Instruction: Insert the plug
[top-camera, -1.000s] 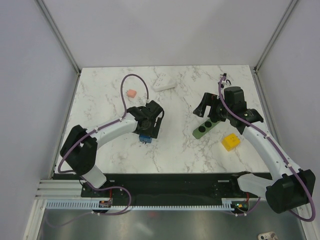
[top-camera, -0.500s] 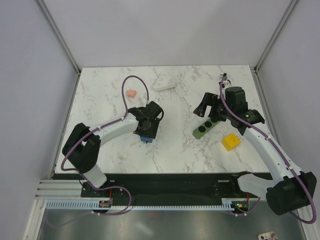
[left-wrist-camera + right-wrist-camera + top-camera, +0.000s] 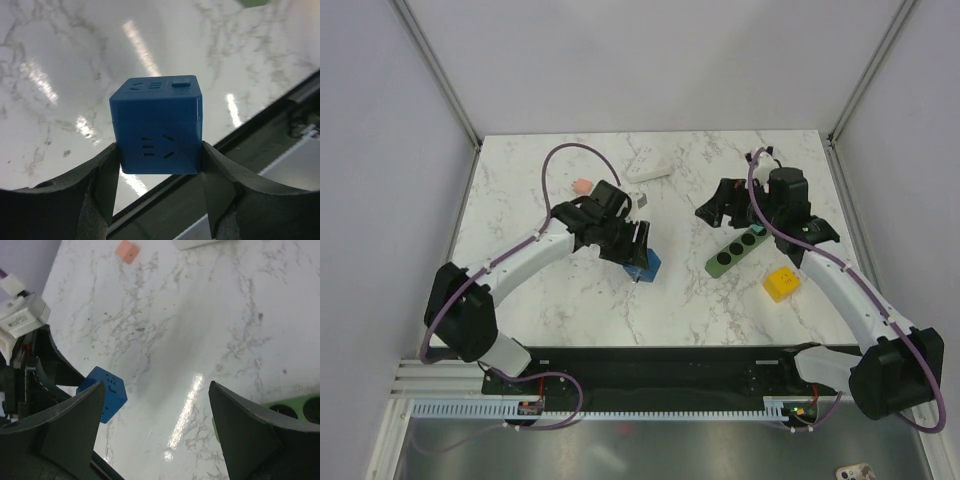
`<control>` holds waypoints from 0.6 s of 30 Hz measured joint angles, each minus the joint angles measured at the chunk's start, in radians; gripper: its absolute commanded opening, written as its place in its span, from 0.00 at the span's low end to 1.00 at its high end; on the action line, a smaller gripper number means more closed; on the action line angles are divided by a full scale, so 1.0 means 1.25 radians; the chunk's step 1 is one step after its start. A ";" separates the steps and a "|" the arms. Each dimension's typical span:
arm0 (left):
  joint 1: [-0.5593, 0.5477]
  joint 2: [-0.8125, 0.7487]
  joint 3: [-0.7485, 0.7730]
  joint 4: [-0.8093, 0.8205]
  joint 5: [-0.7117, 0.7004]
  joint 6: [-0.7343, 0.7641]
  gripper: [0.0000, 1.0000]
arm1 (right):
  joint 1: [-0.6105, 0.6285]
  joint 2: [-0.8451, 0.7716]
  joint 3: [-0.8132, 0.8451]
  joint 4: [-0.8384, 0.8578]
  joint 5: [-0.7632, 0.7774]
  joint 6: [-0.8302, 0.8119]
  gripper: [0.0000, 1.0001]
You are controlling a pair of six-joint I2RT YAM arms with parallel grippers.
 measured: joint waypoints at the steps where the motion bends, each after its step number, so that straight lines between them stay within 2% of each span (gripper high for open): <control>1: 0.007 -0.014 0.014 0.007 0.049 0.005 0.02 | 0.000 0.016 0.005 0.034 -0.038 -0.016 0.93; 5: 0.037 -0.072 0.033 0.054 0.264 0.019 0.02 | 0.001 0.030 0.013 0.168 -0.254 -0.117 0.95; 8: 0.058 -0.092 0.033 0.085 0.428 0.023 0.02 | 0.001 0.029 0.031 0.195 -0.453 -0.252 0.95; 11: 0.071 -0.092 0.033 0.103 0.561 0.026 0.02 | 0.000 0.013 0.034 0.202 -0.600 -0.350 0.96; 15: 0.079 -0.092 0.033 0.116 0.729 0.040 0.02 | -0.005 -0.033 0.032 0.203 -0.719 -0.447 0.97; 18: 0.079 -0.090 0.034 0.117 0.807 0.052 0.02 | -0.005 -0.073 0.027 0.201 -0.797 -0.495 0.96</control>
